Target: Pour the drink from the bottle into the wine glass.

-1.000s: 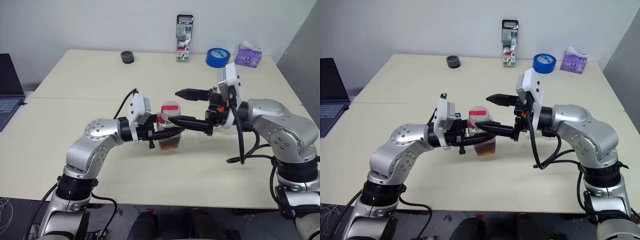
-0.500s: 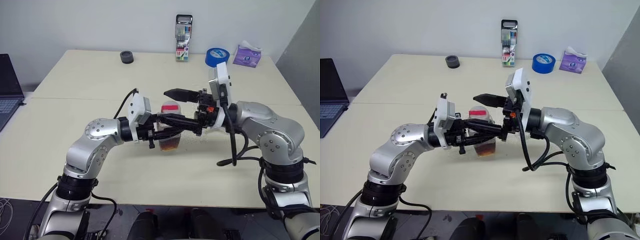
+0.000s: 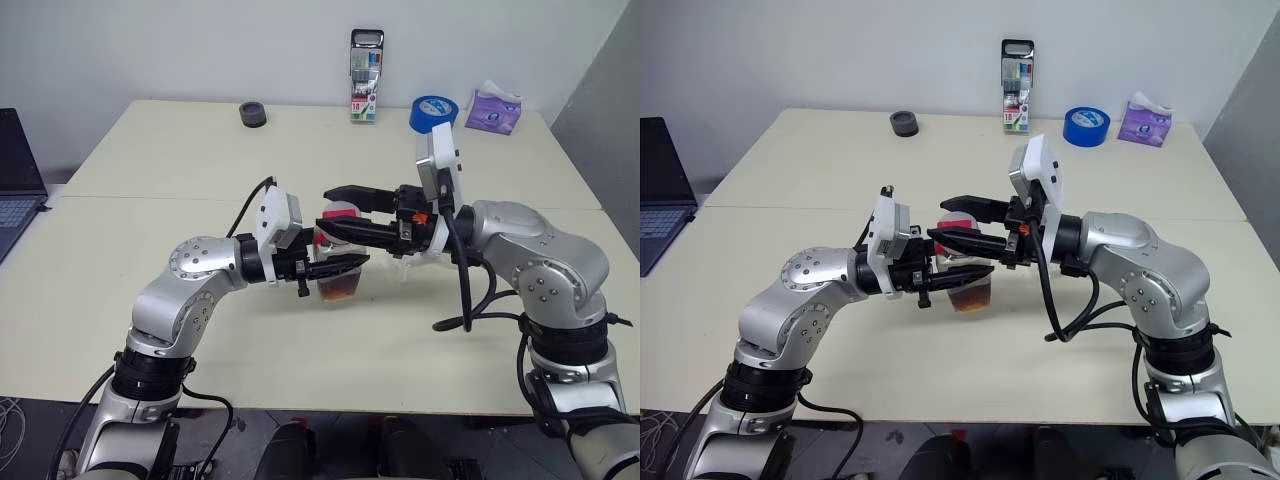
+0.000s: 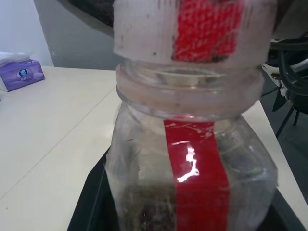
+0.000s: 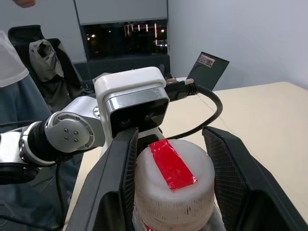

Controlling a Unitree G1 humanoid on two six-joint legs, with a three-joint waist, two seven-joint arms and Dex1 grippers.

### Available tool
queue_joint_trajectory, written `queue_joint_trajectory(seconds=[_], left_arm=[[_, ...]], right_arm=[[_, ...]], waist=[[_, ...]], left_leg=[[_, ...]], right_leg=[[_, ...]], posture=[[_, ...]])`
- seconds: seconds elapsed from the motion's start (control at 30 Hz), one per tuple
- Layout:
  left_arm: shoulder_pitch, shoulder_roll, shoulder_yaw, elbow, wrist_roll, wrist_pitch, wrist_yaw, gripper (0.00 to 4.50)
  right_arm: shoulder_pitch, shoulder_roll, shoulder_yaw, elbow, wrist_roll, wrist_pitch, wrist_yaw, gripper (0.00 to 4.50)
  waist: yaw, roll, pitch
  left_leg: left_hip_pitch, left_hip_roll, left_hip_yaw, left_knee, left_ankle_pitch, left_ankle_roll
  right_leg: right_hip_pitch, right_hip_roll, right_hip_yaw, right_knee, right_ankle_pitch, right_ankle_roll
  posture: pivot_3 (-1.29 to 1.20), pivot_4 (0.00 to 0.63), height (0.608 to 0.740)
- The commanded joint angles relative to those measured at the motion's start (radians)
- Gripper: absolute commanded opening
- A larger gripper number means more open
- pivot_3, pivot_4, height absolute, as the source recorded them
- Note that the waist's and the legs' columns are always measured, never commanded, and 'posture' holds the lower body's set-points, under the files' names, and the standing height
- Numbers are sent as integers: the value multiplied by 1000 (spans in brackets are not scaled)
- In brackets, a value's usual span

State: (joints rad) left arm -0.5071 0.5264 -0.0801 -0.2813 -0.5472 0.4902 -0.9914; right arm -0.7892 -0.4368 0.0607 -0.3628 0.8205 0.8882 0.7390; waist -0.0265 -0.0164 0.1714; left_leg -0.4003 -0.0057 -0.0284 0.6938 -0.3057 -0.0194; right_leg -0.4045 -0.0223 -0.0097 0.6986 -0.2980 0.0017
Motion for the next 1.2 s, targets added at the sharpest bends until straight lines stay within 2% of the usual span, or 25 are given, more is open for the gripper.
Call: queue_joint_trajectory(seconds=[0.03,0.13,0.27,0.37,0.43,0.6,0.77,0.93,1.03,1.2], left_arm=[[-8,2,7,-41,-10,-21,-8,1744],[-8,-1,7,-39,-10,-23,-8,1744],[-5,-1,7,-38,-10,-27,-7,1744],[-4,-1,8,-36,-9,-28,-6,1744],[-4,-3,8,-35,-8,-30,-5,1744],[-3,-11,2,-32,-7,-32,-3,1744],[-8,-22,-6,-22,-6,-37,-5,1744],[-15,-31,-13,-13,-6,-40,-12,1744],[-20,-33,-16,-7,-6,-42,-15,1744],[-19,-33,-18,-11,-5,-40,-13,1744]], right_arm=[[-94,4,-137,54,138,88,-65,1801],[-104,0,-165,83,155,105,-99,1801],[-51,-79,-72,29,-42,-66,-26,1801],[-42,-87,-88,68,-111,-131,-55,1801],[-24,-109,-94,124,-211,-212,-83,1801],[72,-153,-160,284,-459,-362,-296,1801],[216,-177,-248,369,-609,-438,-465,1801],[322,-156,-319,472,-673,-475,-576,1801],[338,-99,-358,508,-651,-401,-634,1801],[377,-6,-341,564,-672,-392,-681,1801]], waist=[[0,0,0],[0,0,0],[1,0,0],[-1,0,0],[-2,0,0],[1,0,0],[6,0,0],[4,0,0],[-6,0,0],[-5,1,0]], left_leg=[[0,0,0,0,0,0],[0,0,0,0,0,0],[-1,0,0,-1,0,0],[-1,0,1,-1,0,0],[0,0,1,-1,0,0],[0,0,2,0,0,0],[-1,0,4,-1,2,-3],[-1,0,5,-2,2,-3],[1,1,6,-2,2,-3],[1,1,6,-2,2,-3]], right_leg=[[0,0,0,0,0,0],[0,0,0,0,0,0],[0,0,0,-1,0,0],[0,0,0,-1,0,0],[0,0,0,0,0,0],[0,0,1,-1,0,0],[0,0,2,-1,0,0],[0,0,2,-1,0,0],[0,1,3,0,0,0],[0,1,4,1,0,0]], posture=[[0,150,740],[0,150,740],[0,150,740],[0,150,740],[0,150,740],[0,150,740],[0,150,740],[0,150,740],[0,150,740],[0,150,740]])
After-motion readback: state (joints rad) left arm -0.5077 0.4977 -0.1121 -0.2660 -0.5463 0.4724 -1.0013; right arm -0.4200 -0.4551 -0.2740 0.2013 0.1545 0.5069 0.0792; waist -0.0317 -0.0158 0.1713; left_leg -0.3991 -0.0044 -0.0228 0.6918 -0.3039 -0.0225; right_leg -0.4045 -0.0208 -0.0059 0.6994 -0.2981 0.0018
